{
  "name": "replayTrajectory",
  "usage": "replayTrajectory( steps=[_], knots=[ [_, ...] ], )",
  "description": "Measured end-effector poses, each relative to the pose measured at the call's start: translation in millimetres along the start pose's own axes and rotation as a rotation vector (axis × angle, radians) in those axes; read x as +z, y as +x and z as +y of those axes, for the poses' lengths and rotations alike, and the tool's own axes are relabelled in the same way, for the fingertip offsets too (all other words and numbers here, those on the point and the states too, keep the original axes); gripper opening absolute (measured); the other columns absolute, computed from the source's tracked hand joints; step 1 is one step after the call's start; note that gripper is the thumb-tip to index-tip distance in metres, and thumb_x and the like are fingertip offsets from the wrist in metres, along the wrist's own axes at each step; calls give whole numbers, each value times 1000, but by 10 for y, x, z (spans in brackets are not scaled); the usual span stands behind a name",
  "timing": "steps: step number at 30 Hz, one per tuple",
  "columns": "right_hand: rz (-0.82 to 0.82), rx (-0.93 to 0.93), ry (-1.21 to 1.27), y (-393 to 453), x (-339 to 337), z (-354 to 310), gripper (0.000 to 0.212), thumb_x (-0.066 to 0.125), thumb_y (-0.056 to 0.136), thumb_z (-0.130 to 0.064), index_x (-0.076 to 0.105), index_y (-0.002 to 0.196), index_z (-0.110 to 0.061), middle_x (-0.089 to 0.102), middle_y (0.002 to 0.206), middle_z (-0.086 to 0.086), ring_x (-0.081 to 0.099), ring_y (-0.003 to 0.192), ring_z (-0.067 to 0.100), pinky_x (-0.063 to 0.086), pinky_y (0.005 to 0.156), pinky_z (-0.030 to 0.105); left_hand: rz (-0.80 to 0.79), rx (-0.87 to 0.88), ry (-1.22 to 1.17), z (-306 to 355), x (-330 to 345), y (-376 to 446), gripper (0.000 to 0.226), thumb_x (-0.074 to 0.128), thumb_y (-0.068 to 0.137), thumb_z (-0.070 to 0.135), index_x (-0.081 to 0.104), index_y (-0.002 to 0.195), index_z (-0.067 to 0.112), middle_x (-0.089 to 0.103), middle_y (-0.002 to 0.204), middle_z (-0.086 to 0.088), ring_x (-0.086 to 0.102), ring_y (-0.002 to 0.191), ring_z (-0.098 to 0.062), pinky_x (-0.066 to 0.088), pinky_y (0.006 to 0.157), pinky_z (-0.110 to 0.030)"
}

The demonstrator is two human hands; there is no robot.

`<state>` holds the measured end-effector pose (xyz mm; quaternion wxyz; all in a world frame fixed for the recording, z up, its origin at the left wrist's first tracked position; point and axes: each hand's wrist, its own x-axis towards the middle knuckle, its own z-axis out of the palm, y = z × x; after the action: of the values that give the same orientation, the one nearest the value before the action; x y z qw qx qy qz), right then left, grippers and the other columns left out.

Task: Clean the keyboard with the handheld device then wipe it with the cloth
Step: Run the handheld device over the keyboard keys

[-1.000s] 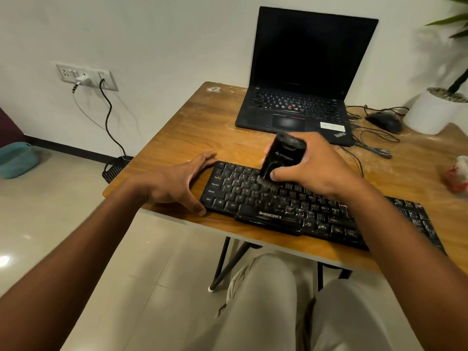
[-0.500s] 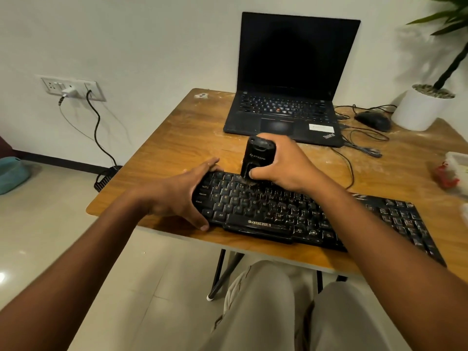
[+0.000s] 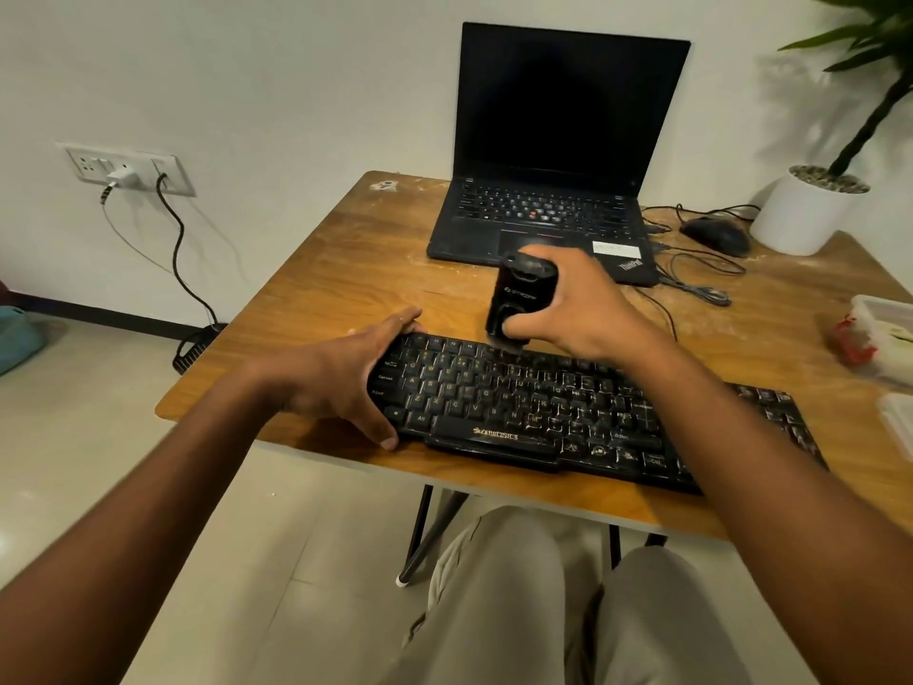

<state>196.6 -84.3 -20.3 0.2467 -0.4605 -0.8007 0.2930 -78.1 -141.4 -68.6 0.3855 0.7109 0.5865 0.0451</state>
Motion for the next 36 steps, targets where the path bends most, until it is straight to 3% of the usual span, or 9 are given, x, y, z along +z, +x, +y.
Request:
replayTrajectory(
  steps=[7,11,16,21,25,28,32,34,36],
  knots=[
    [-78,15,-86,-35,58,113,44,87,69,-14,60,97,-32,68,97,-6,66,90,15,58,74,33,-14,-9,6,12,-9,-21,151,102,51,31,-8,151,63,27,161,13,33,141,-18,34,119,-48],
    [-139,106,-143,-141,-243,215,44,88,70,-10,62,101,-29,68,96,-6,66,86,14,51,66,29,-16,-8,9,31,-12,-33,151,101,53,30,-8,152,62,27,161,12,32,141,-18,33,120,-48],
    [-38,15,-55,-39,-128,30,40,86,69,-9,61,92,-29,68,91,-4,67,83,17,55,63,31,-20,-10,12,51,-15,-43,151,101,53,30,-8,153,61,26,162,11,34,141,-18,34,120,-46],
    [-48,1,36,52,204,37,42,85,70,-11,63,102,-26,69,95,-1,68,86,18,61,71,38,-23,-7,1,51,-15,-53,150,100,56,25,-8,156,56,24,163,9,35,138,-15,34,117,-38],
    [-118,83,-71,-33,-69,188,47,87,69,-10,64,106,-28,71,101,-4,69,91,16,60,74,34,-20,-2,-10,18,-4,-31,151,101,54,27,-8,154,58,25,163,9,36,138,-16,35,117,-40],
    [-171,116,-132,-78,-334,233,43,86,70,-7,65,105,-22,71,99,1,68,94,22,58,81,41,-16,5,-12,-5,1,-18,152,102,51,32,-7,152,63,27,162,9,38,138,-17,36,118,-46],
    [-60,95,-76,-33,-341,165,42,85,70,-7,63,102,-23,68,97,0,66,93,20,57,77,39,-15,4,-17,-6,1,-10,152,101,52,29,-7,154,60,26,162,9,37,137,-17,36,118,-43],
    [-62,65,-4,-29,-208,126,42,85,69,-6,63,100,-24,69,96,1,67,90,20,60,76,42,-19,0,-16,0,-5,-12,152,101,53,27,-8,154,58,25,163,9,37,137,-16,36,116,-38],
    [-109,43,48,-42,-84,135,43,85,71,-5,62,99,-27,69,95,-1,69,86,18,61,68,36,-20,-7,-7,0,-7,-16,151,100,54,27,-9,154,59,25,163,8,36,136,-15,37,114,-37]
  ],
)
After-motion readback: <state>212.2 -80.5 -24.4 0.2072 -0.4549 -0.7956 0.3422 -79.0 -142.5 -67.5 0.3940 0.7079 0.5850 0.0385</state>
